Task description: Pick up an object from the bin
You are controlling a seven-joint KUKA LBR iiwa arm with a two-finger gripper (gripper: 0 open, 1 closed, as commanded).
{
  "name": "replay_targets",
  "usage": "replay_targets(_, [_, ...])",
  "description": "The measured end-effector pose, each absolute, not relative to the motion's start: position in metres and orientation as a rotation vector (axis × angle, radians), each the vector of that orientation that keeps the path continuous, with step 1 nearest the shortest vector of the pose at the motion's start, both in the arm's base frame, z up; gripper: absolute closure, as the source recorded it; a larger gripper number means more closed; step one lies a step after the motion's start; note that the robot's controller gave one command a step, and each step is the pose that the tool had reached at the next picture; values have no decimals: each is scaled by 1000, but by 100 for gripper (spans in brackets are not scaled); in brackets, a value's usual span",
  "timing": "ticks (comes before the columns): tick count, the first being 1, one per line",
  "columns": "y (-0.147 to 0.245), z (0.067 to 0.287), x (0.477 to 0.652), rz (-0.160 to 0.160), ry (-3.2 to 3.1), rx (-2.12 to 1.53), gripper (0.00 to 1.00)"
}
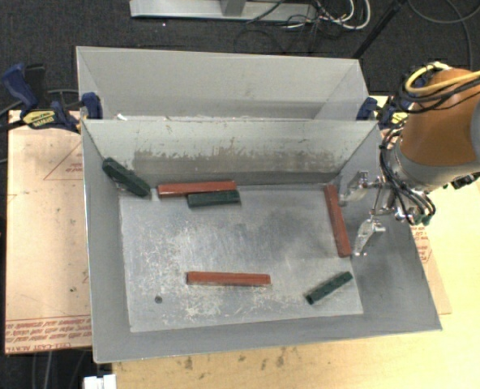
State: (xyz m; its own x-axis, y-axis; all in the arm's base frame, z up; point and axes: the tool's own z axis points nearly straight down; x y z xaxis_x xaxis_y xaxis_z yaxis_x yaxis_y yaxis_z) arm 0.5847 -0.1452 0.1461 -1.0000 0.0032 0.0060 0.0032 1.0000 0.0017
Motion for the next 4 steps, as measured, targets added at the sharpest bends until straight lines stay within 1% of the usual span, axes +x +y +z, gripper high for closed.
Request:
replay_targets(1, [-145, 151, 587, -1, -3143, -1, 0])
replay_targets(2, [-125, 77, 554, 2, -3137, 310, 100])
replay_targets(3, [-126, 75, 552, 3, -3132, 312, 0])
replay_targets(4, [-126, 75, 552, 3, -3132, 312, 0])
